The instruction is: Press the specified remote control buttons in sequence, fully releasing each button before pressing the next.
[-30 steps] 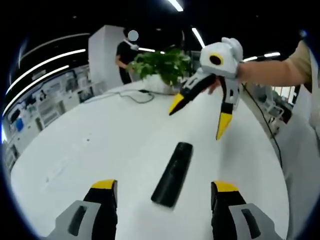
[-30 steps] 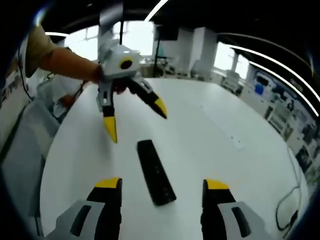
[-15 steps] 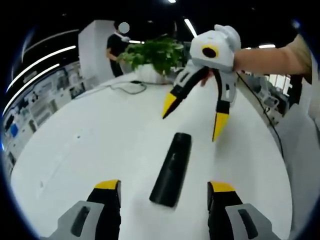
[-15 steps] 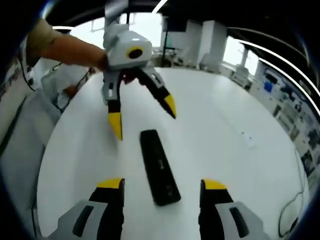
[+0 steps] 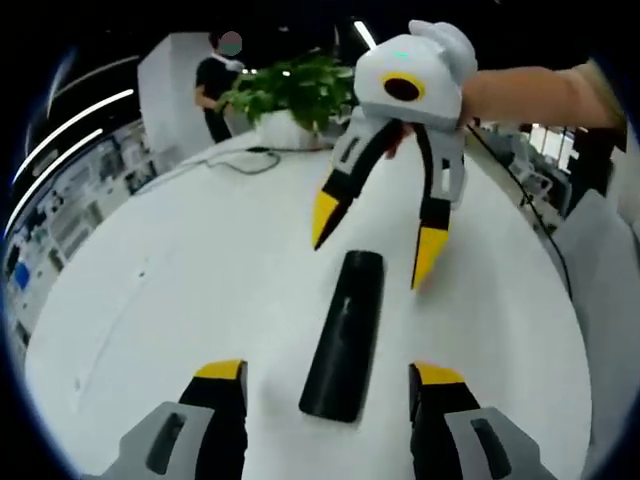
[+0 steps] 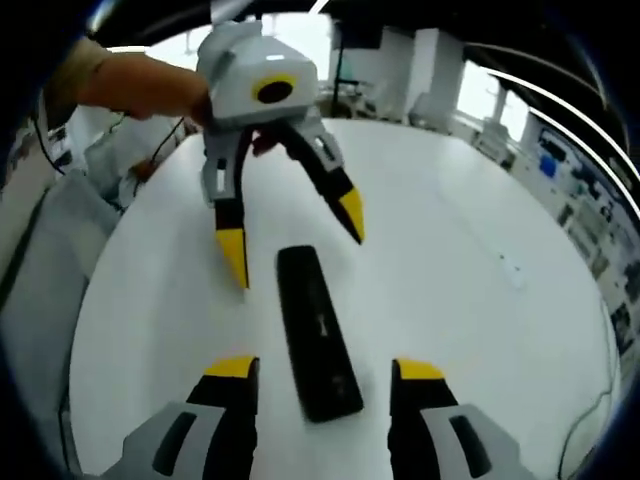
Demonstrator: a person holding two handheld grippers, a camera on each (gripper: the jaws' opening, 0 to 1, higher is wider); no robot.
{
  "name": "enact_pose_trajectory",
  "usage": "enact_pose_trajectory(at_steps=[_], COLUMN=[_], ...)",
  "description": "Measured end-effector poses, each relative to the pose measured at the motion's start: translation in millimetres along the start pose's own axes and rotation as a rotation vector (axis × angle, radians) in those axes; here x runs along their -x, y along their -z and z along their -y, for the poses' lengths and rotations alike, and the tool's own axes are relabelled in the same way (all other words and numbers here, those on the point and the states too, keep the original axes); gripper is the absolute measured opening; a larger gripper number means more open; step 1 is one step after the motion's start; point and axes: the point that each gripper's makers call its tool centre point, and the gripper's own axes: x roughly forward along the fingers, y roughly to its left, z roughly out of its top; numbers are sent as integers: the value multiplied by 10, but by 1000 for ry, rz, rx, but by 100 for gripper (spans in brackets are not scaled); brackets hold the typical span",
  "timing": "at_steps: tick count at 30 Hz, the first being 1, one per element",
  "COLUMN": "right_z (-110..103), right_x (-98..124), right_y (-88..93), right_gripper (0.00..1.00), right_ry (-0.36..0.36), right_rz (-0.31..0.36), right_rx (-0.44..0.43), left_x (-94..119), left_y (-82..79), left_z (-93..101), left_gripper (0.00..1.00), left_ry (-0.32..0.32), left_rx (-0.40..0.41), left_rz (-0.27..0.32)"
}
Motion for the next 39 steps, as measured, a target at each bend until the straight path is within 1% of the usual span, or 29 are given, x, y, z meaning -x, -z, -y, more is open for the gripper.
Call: enact_pose_trajectory(at_steps=[3, 7, 11, 15, 20, 22, 26, 28, 31, 39], right_z=[-10, -24, -26, -22, -44, -45, -43, -41, -28, -41], right_x=[-27, -53, -81, -99, -116, -120, -124, -123, -131, -137], right_y=[3, 11, 48, 84, 104, 107, 112, 125, 152, 155], right_gripper=[47, 43, 40, 38, 33, 30, 29, 27, 24, 23], right_ry=[-13, -27, -37, -44, -59, -61, -66, -68, -70, -73], right_rz=[-12, -26, -49, -72, -91, -98, -111, -123, -137, -153], right_rx=[5, 10, 17, 26, 35, 44, 50, 58, 63, 77], left_x=[-27, -67, -94, -103, -126, -137, -144, -146, -147, -157], left_y=[-6, 8, 38, 72, 95, 113, 126, 118, 114, 122], left_z=[17, 46, 40, 44, 32, 14, 52, 66, 88, 25], left_gripper=[56, 56, 52, 44, 44, 42, 35, 33, 32, 27], left_ry=[23, 42, 57, 70, 79, 82, 97, 97, 103, 92], left_rx=[-7, -30, -30, -39, -42, -45, -48, -55, -62, -73], left_rz=[-8, -28, -45, -66, -80, -88, -105, -108, -115, -128])
